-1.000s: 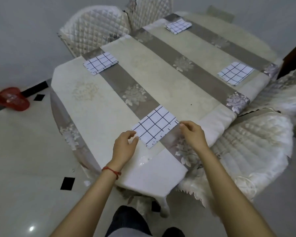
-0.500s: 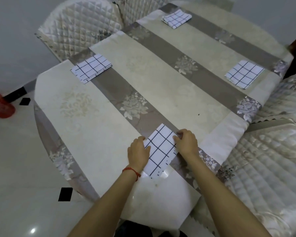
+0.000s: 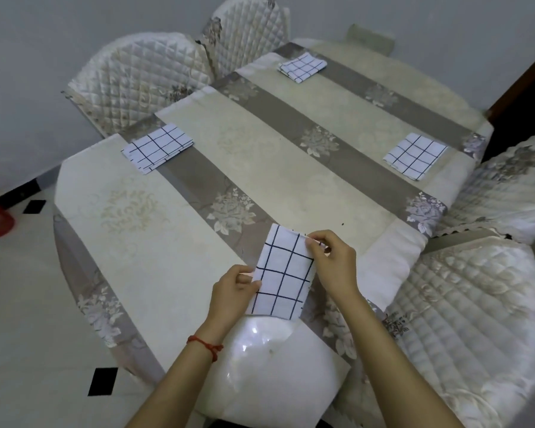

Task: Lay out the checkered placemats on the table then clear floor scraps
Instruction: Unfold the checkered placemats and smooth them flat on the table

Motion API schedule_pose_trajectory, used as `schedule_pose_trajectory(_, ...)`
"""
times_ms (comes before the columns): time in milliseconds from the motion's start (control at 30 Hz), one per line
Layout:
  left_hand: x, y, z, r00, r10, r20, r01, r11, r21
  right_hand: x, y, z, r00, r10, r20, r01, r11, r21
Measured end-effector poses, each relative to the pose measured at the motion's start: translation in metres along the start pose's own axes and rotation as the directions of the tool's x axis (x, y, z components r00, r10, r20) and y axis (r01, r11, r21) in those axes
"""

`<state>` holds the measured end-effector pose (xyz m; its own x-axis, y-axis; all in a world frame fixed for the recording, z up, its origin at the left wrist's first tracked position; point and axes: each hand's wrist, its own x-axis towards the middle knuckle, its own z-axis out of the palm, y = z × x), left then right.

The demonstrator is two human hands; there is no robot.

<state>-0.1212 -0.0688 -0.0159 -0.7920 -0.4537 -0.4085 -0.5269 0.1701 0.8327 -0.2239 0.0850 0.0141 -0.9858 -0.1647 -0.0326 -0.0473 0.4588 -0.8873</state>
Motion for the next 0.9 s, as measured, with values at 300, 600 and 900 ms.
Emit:
schedule_pose_trajectory(300, -0.022, 0.08, -0.005, 0.729, 0.68, 0.076, -0.668, 0.685, 0.291, -0.022, -0.06, -0.053, 0.825, -0.511, 0.241, 0.564, 0.766, -0.309)
schedule_pose_trajectory(600, -0.052, 0.138, -0.009, 0.729, 0.676, 0.107, -0.683, 0.728, 0.062, -0.044, -0.085, -0.116, 0.942, -0.311, 0.122, 0.323, 0.942, -0.095)
schedule_pose_trajectory(900, -0.072, 0.158, -0.017, 0.809, 0.553, -0.198, -0.586, 0.783, -0.208, -0.06, -0.055, -0.161, 0.997, -0.07, 0.035, 0.06, 0.971, 0.23)
